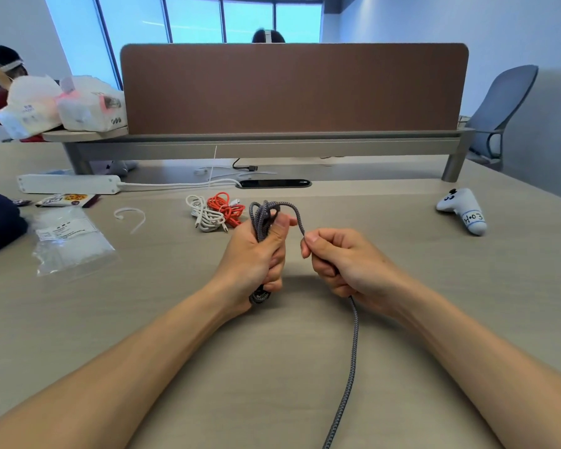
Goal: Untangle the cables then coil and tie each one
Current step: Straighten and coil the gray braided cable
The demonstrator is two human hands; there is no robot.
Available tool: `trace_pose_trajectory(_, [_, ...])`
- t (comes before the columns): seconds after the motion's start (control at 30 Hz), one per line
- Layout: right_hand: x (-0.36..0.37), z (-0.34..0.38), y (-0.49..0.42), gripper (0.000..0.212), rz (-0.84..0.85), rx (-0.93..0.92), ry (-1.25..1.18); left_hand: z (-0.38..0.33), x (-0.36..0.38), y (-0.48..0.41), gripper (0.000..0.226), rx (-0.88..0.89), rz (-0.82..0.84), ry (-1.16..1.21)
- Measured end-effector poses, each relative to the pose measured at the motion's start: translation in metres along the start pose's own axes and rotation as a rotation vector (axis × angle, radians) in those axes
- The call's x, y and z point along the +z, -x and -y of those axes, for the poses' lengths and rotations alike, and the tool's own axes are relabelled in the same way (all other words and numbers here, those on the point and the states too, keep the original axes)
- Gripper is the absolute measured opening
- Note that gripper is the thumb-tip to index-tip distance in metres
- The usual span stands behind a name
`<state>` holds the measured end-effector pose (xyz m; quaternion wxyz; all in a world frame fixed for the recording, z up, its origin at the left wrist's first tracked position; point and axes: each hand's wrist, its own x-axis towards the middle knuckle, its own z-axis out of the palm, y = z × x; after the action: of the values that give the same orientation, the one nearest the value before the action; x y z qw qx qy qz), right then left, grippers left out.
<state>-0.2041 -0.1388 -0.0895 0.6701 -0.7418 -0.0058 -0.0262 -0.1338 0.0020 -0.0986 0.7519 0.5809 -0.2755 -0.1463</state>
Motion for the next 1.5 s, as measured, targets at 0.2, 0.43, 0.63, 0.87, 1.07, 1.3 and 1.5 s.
trace_pose_trajectory(0.2, [0.004, -0.003, -0.002, 0.033, 0.003, -0.003, 0.001, 0.005, 0.008, 0.003, 0.035, -0.005, 0.048, -0.005])
trace_pose_trajectory(0.43, [0.010, -0.002, -0.002, 0.029, 0.064, -0.004, -0.001, 0.001, 0.004, -0.004, 0.025, 0.087, -0.143, 0.011])
trace_pose_trajectory(0.63, [-0.002, 0.000, 0.003, 0.025, 0.082, 0.052, 0.028, -0.013, -0.017, -0.021, 0.036, 0.017, -0.344, 0.507])
trace_pose_trajectory(0.87, [-0.037, 0.008, 0.007, 0.027, -0.018, 0.077, 0.042, -0.028, -0.068, -0.032, 0.042, 0.027, -0.434, 0.649])
trace_pose_trajectory(1.07, [-0.048, 0.011, 0.006, 0.026, -0.091, -0.027, -0.035, -0.026, -0.056, -0.024, 0.043, -0.059, -0.302, 0.307])
trace_pose_trajectory(1.3, [-0.039, 0.008, 0.004, 0.023, 0.006, -0.106, -0.301, -0.014, -0.023, -0.004, 0.030, -0.119, 0.026, -0.061])
trace_pose_trajectory(1.5, [-0.028, 0.007, 0.003, 0.029, 0.090, -0.090, -0.305, -0.002, -0.018, -0.001, 0.051, -0.147, 0.215, -0.257])
